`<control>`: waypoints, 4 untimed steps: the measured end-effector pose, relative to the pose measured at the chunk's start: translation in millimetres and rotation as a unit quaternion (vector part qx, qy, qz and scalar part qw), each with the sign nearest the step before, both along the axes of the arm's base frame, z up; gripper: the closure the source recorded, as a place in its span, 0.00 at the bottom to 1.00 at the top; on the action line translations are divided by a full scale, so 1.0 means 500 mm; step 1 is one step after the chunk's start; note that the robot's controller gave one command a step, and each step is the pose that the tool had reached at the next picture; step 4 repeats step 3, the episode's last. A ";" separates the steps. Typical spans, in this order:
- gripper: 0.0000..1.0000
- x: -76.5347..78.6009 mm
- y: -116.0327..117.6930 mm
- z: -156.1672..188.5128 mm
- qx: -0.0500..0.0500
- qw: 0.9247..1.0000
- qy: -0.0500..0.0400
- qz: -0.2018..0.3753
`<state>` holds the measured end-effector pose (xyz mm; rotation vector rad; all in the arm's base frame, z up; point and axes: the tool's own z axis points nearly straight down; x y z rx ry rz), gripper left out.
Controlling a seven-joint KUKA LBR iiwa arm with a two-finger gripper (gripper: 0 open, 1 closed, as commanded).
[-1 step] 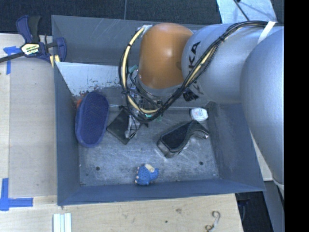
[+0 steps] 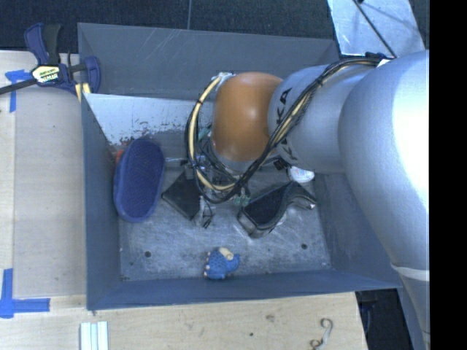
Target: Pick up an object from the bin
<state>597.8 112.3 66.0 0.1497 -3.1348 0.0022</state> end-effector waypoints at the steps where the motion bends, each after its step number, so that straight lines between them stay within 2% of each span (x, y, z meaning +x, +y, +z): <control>1: 1.00 0.006 0.003 0.011 0.002 1.000 -0.005 0.000; 2: 1.00 -0.007 0.025 0.229 0.002 1.000 -0.007 -0.002; 3: 1.00 -0.003 0.031 0.330 0.002 1.000 -0.007 -0.003; 4: 1.00 -0.003 0.031 0.330 0.002 1.000 -0.007 -0.003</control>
Offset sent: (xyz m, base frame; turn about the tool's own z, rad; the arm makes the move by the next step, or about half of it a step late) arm 0.0000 0.0000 0.0000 0.0000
